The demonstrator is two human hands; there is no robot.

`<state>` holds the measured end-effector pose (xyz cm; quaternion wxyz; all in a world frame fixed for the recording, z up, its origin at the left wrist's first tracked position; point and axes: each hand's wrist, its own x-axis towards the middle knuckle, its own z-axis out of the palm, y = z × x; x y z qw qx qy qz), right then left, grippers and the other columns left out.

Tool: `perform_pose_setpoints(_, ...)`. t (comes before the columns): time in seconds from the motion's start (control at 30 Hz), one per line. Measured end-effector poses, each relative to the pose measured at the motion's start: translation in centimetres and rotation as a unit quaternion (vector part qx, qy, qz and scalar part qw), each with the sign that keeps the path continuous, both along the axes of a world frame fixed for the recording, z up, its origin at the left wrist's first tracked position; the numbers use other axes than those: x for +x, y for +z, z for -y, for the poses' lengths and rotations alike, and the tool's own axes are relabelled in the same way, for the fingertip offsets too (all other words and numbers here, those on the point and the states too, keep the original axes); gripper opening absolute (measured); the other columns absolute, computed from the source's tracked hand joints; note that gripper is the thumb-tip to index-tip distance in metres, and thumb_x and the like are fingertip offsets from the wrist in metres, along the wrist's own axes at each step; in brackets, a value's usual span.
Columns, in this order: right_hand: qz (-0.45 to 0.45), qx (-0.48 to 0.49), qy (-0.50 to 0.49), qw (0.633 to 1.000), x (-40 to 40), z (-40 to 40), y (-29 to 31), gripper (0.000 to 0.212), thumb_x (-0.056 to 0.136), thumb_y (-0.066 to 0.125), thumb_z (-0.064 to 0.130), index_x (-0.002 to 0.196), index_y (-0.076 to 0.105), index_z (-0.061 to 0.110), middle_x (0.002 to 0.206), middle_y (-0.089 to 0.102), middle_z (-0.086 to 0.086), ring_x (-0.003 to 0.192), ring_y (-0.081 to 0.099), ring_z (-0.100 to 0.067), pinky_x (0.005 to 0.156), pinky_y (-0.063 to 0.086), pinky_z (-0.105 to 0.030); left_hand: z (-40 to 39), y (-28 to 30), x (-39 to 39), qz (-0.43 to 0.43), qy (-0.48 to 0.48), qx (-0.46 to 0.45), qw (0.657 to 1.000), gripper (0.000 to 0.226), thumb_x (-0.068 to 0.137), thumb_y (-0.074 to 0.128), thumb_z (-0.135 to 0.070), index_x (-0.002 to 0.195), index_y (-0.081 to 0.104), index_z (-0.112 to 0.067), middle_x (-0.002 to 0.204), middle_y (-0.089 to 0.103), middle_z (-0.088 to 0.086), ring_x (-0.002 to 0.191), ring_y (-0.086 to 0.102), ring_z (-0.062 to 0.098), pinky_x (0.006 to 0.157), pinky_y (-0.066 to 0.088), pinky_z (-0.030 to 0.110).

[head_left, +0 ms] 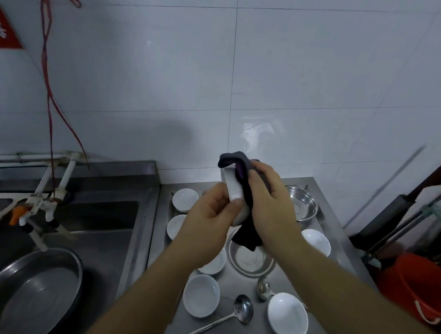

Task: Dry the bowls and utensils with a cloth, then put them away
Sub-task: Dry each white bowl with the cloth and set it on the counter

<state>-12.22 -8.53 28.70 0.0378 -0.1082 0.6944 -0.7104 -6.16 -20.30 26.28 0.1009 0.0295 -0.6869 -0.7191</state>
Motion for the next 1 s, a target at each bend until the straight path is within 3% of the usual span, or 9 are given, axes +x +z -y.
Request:
perform_pose_setpoints(0.17, 0.183, -0.028, 0.052, 0.981, -2.5, -1.2, 1.1, 0.018, 0.099, 0.065, 0.031, 0.104, 0.075, 0.018, 0.084, 0.077, -0.008, 0.065, 0.075, -0.021, 0.052, 0.058, -0.032, -0.5, -0.8, 1.0, 0.026, -0.057, -0.179, 0.982, 0.027, 0.098, 0.060, -0.036, 0.096, 0.056, -0.009, 0.088, 0.061, 0.020, 0.073, 0.056, 0.031, 0.075, 0.053, 0.056)
perform_pose_setpoints(0.23, 0.257, -0.062, 0.073, 0.962, -2.5, -1.5, 1.1, 0.022, 0.096, 0.067, 0.028, 0.101, 0.072, 0.007, 0.074, 0.077, -0.013, 0.056, 0.074, -0.026, 0.046, 0.056, -0.032, -0.3, -1.2, 1.0, 0.015, -0.051, -0.287, 0.956, 0.022, 0.102, 0.058, -0.035, 0.088, 0.048, -0.021, 0.077, 0.056, 0.007, 0.063, 0.048, 0.014, 0.065, 0.051, 0.043)
perform_pose_setpoints(0.33, 0.280, -0.066, 0.046, 0.957, -2.9, -1.9, 0.0, 0.025, 0.094, 0.073, 0.029, 0.095, 0.076, 0.005, 0.078, 0.079, -0.016, 0.060, 0.075, -0.029, 0.050, 0.061, -0.039, -0.3, -1.2, 0.8, -0.007, -0.042, -0.404, 0.914, 0.032, 0.106, 0.057, -0.031, 0.084, 0.033, -0.032, 0.068, 0.052, -0.001, 0.056, 0.046, 0.008, 0.053, 0.039, 0.019)
perform_pose_setpoints(0.47, 0.299, -0.044, 0.044, 0.952, -3.2, -2.3, -1.3, 0.023, 0.085, 0.076, 0.032, 0.087, 0.081, 0.010, 0.086, 0.079, -0.016, 0.070, 0.075, -0.030, 0.076, 0.065, -0.049, -0.1, -1.1, 0.5, -0.007, -0.055, -0.512, 0.857, 0.030, 0.108, 0.054, -0.031, 0.093, 0.031, -0.042, 0.080, 0.049, -0.016, 0.070, 0.049, 0.011, 0.061, 0.036, 0.022)
perform_pose_setpoints(0.53, 0.304, -0.042, 0.054, 0.950, -3.3, -2.6, -2.1, 0.019, 0.081, 0.069, 0.028, 0.066, 0.078, 0.021, 0.076, 0.074, -0.010, 0.065, 0.071, -0.026, 0.070, 0.061, -0.042, -0.1, -1.1, 0.3, -0.002, -0.070, -0.528, 0.847, 0.010, 0.109, 0.052, -0.031, 0.106, 0.044, -0.035, 0.089, 0.053, -0.016, 0.078, 0.053, 0.015, 0.065, 0.038, 0.025)
perform_pose_setpoints(0.6, 0.313, -0.056, 0.057, 0.946, -3.4, -3.1, -2.8, 0.024, 0.084, 0.063, 0.027, 0.062, 0.074, 0.025, 0.073, 0.069, -0.007, 0.062, 0.067, -0.023, 0.065, 0.056, -0.037, -0.1, -1.2, 0.1, 0.007, -0.086, -0.558, 0.825, 0.017, 0.110, 0.048, -0.032, 0.127, 0.050, -0.029, 0.106, 0.067, -0.009, 0.089, 0.063, 0.023, 0.073, 0.047, 0.033)
perform_pose_setpoints(0.7, 0.320, -0.085, 0.076, 0.941, -3.2, -3.8, -3.7, 0.020, 0.085, 0.067, 0.034, 0.075, 0.080, 0.022, 0.083, 0.076, -0.007, 0.071, 0.075, -0.024, 0.066, 0.062, -0.034, -0.2, -1.9, -0.1, 0.015, -0.109, -0.599, 0.793, 0.037, 0.111, 0.044, -0.031, 0.148, 0.045, -0.029, 0.131, 0.069, -0.004, 0.107, 0.068, 0.027, 0.087, 0.057, 0.044)
perform_pose_setpoints(0.83, 0.295, -0.093, 0.048, 0.950, -2.6, -4.8, -5.4, 0.039, 0.089, 0.083, 0.036, 0.121, 0.071, 0.017, 0.112, 0.079, -0.015, 0.100, 0.079, -0.034, 0.086, 0.065, -0.048, -0.7, -3.0, -0.5, -0.016, -0.132, -0.606, 0.784, 0.040, 0.110, 0.046, -0.027, 0.150, 0.046, -0.024, 0.134, 0.068, -0.003, 0.113, 0.065, 0.026, 0.089, 0.056, 0.044)
perform_pose_setpoints(1.0, 0.312, -0.145, 0.003, 0.939, -2.3, -6.3, -7.1, 0.038, 0.090, 0.082, 0.029, 0.122, 0.069, 0.012, 0.109, 0.080, -0.017, 0.095, 0.080, -0.034, 0.072, 0.066, -0.043, -1.6, -4.2, -1.0, -0.066, -0.115, -0.624, 0.770, 0.032, 0.105, 0.048, -0.034, 0.133, 0.060, -0.022, 0.124, 0.073, -0.004, 0.116, 0.064, 0.023, 0.098, 0.051, 0.045)
